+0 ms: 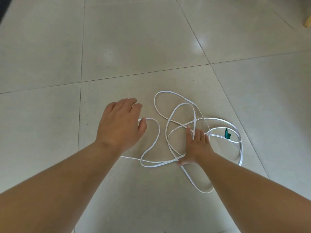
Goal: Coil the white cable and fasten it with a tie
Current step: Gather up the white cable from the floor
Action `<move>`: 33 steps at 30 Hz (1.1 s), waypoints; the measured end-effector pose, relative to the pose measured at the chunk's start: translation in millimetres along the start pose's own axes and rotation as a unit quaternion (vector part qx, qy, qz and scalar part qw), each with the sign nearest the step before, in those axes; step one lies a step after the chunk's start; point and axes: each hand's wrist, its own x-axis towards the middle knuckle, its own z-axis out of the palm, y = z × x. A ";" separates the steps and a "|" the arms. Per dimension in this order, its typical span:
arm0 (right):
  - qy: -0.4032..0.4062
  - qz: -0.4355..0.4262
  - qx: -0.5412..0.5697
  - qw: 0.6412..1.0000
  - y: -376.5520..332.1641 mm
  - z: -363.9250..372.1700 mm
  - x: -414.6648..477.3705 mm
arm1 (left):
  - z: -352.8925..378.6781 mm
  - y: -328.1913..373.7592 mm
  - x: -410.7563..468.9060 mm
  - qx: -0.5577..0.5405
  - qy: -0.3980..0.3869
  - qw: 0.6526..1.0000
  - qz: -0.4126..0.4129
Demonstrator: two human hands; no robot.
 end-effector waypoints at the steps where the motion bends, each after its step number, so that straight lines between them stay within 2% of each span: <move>1: 0.007 -0.001 0.002 1.000 1.2 -1.9 1.7 | 0.1 0.3 0.4 -0.001 -0.003 1.000 -0.001; 6: 0.036 -0.029 0.061 0.997 9.3 -14.7 6.2 | 1.5 1.2 1.4 -0.005 -0.004 1.000 -0.004; 10: 0.053 -0.004 0.114 0.992 13.7 -23.2 12.1 | 4.0 1.8 3.1 -0.001 0.005 1.000 -0.003; 14: 0.056 0.050 0.099 0.992 19.3 -31.4 22.3 | 5.1 5.0 4.8 0.003 0.009 1.000 0.002; 18: -0.002 0.084 0.006 0.996 24.7 -41.2 26.6 | 7.0 8.5 5.3 0.006 0.008 1.000 0.005; 21: -0.057 0.130 0.077 0.987 29.1 -43.7 27.8 | 9.8 10.8 5.5 0.000 0.005 1.000 0.000; 23: -0.061 0.123 0.075 0.988 28.3 -43.7 26.6 | 11.4 12.2 4.8 -0.001 0.003 1.000 0.000; 27: -0.012 0.078 -0.034 0.996 26.8 -40.0 23.8 | 11.5 15.1 2.9 -0.002 -0.006 1.000 -0.002; 29: -0.037 0.048 -0.077 0.995 27.5 -49.3 23.8 | 10.6 16.4 2.5 0.001 -0.010 1.000 -0.002; 31: -0.063 0.035 -0.080 0.994 30.7 -67.2 28.1 | 11.7 16.8 2.4 0.003 -0.009 1.000 0.000; 33: -0.042 0.041 -0.048 0.997 39.3 -84.6 35.9 | 12.4 18.0 1.9 0.001 -0.007 1.000 0.001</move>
